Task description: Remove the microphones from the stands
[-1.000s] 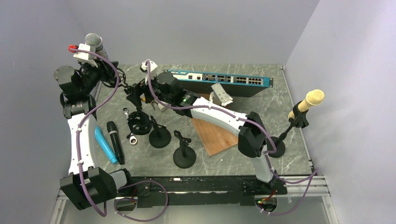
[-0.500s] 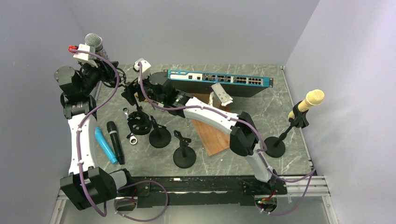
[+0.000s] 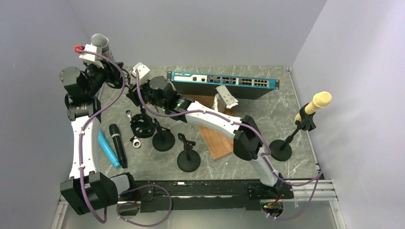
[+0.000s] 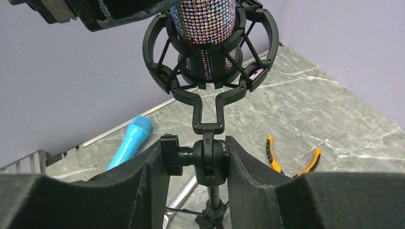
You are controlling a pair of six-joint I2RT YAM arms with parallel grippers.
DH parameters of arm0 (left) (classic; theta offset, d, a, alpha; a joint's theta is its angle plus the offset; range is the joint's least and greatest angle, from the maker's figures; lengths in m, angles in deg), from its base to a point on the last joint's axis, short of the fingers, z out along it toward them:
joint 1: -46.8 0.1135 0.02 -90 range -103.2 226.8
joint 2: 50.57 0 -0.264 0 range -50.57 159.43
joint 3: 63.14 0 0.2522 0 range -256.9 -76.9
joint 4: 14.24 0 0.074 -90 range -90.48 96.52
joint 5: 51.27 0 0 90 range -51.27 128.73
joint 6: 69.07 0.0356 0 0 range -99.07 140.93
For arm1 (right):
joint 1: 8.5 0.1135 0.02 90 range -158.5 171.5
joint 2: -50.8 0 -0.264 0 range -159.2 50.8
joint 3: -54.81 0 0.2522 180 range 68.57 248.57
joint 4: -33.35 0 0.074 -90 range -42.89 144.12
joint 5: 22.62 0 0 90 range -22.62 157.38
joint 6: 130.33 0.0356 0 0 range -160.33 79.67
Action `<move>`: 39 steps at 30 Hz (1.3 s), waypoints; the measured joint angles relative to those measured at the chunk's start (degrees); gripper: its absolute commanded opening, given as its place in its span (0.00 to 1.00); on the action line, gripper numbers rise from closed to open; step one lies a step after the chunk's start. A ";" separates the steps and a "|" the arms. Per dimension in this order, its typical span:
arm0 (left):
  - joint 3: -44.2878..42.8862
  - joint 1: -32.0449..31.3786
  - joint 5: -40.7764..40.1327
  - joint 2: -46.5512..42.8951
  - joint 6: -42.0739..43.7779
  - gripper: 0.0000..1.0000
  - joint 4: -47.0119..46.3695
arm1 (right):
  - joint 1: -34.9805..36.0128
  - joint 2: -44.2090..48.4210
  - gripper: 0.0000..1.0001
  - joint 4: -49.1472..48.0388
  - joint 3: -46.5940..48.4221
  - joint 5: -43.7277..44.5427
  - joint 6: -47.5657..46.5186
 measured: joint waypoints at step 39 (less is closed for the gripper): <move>-21.53 -13.64 -36.98 5.57 1.36 0.00 32.41 | 0.66 -5.38 0.00 4.79 9.05 9.46 -8.07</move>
